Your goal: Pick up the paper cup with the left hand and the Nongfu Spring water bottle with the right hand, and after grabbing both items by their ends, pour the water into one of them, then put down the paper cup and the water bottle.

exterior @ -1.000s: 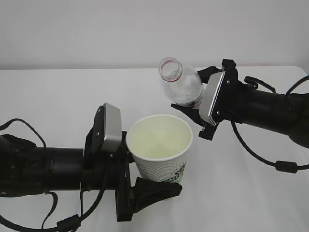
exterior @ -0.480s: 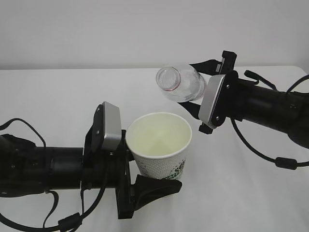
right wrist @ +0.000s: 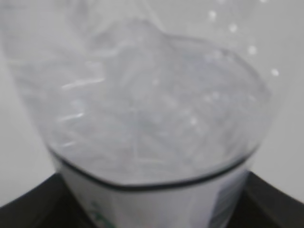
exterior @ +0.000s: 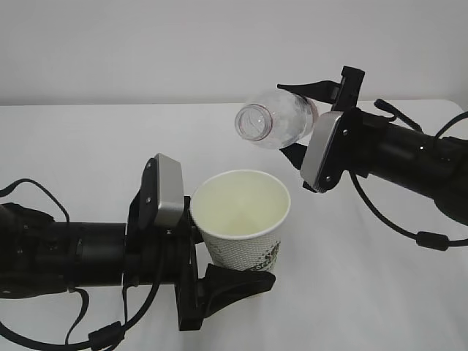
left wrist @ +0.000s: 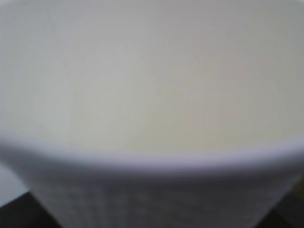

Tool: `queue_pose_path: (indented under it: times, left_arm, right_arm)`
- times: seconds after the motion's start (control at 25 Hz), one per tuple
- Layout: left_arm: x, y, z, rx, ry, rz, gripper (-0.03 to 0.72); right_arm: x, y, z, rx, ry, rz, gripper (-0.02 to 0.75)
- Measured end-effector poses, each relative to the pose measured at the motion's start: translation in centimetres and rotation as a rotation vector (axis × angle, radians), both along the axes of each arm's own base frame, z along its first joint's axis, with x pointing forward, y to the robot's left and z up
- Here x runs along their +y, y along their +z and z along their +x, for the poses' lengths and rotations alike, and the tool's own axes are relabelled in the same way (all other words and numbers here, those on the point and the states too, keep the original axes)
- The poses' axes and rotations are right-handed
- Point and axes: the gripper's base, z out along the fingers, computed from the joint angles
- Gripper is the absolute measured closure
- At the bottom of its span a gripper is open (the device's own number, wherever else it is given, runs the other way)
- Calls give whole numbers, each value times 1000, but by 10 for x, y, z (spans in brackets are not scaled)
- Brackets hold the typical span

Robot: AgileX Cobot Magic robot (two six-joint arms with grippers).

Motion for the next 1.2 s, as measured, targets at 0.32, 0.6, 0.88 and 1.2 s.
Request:
queue_pose_path:
  times: [0.32, 0.6, 0.88, 1.2]
  left_arm:
    - [0, 0, 0, 0, 0, 0, 115]
    - [0, 0, 0, -2, 0, 0, 115]
    - [0, 0, 0, -2, 0, 0, 115]
    - [0, 0, 1, 0, 6, 0, 115]
  right_arm:
    - [0, 3, 0, -78, 3, -31, 206]
    - [-2, 4, 2, -97, -24, -39, 206]
    - [-2, 4, 2, -144, -24, -87, 206]
    - [-2, 4, 2, -179, -24, -122, 206]
